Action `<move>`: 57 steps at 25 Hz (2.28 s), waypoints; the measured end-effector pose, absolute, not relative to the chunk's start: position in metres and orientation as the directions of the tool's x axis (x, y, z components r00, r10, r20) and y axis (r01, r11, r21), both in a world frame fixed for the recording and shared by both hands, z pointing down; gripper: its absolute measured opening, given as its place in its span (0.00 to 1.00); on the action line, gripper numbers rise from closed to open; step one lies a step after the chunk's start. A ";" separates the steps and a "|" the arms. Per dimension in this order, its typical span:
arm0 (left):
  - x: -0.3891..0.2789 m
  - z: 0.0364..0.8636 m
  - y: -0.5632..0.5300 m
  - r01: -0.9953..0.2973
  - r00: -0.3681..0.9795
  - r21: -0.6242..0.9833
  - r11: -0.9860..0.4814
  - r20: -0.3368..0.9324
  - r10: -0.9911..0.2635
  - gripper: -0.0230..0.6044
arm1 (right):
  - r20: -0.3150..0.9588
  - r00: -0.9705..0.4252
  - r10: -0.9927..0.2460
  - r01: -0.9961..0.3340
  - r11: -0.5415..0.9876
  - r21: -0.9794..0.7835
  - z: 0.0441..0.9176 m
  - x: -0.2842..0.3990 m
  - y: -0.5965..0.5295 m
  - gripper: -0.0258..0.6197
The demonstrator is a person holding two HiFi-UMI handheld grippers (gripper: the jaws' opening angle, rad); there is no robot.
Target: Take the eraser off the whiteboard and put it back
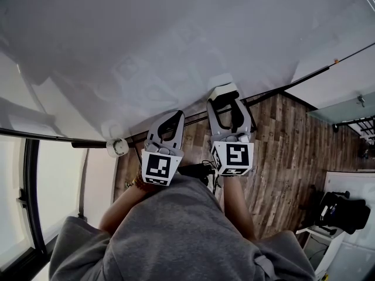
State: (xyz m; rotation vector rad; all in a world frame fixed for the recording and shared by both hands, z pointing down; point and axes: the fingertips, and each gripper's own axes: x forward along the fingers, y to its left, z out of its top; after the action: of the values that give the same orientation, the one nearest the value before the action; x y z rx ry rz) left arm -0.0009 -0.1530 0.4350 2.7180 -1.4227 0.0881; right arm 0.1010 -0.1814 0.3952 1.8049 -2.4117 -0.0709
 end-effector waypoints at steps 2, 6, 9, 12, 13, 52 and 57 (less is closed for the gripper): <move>-0.002 0.436 -0.152 -0.824 0.566 0.037 -0.565 0.086 -0.820 0.05 | 0.073 -0.278 -0.958 -0.952 0.285 0.116 0.396 0.102 -0.180 0.43; -0.001 0.439 -0.148 -0.823 0.568 0.035 -0.567 0.093 -0.818 0.05 | 0.073 -0.272 -0.960 -0.953 0.279 0.120 0.399 0.104 -0.173 0.43; 0.002 0.438 -0.143 -0.819 0.573 0.037 -0.572 0.094 -0.814 0.05 | 0.072 -0.265 -0.962 -0.955 0.272 0.120 0.400 0.107 -0.166 0.43; 0.004 0.442 -0.137 -0.814 0.580 0.039 -0.579 0.104 -0.808 0.05 | 0.075 -0.259 -0.963 -0.957 0.267 0.111 0.403 0.109 -0.160 0.43; 0.004 0.443 -0.136 -0.812 0.583 0.038 -0.582 0.107 -0.806 0.05 | 0.077 -0.257 -0.963 -0.958 0.264 0.109 0.405 0.110 -0.159 0.43; 0.024 0.435 -0.108 -0.767 0.641 0.024 -0.642 0.082 -0.763 0.05 | 0.068 -0.188 -0.980 -0.977 0.194 0.089 0.409 0.122 -0.116 0.35; 0.020 0.438 -0.104 -0.770 0.637 0.024 -0.638 0.086 -0.766 0.05 | 0.056 -0.175 -0.983 -0.978 0.180 0.105 0.410 0.119 -0.110 0.27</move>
State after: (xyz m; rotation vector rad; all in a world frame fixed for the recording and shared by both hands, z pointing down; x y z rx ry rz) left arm 0.0201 -0.1045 0.4384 2.7895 -1.3101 0.1044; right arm 0.1190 -0.1097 0.4096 1.9419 -2.3260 -0.0679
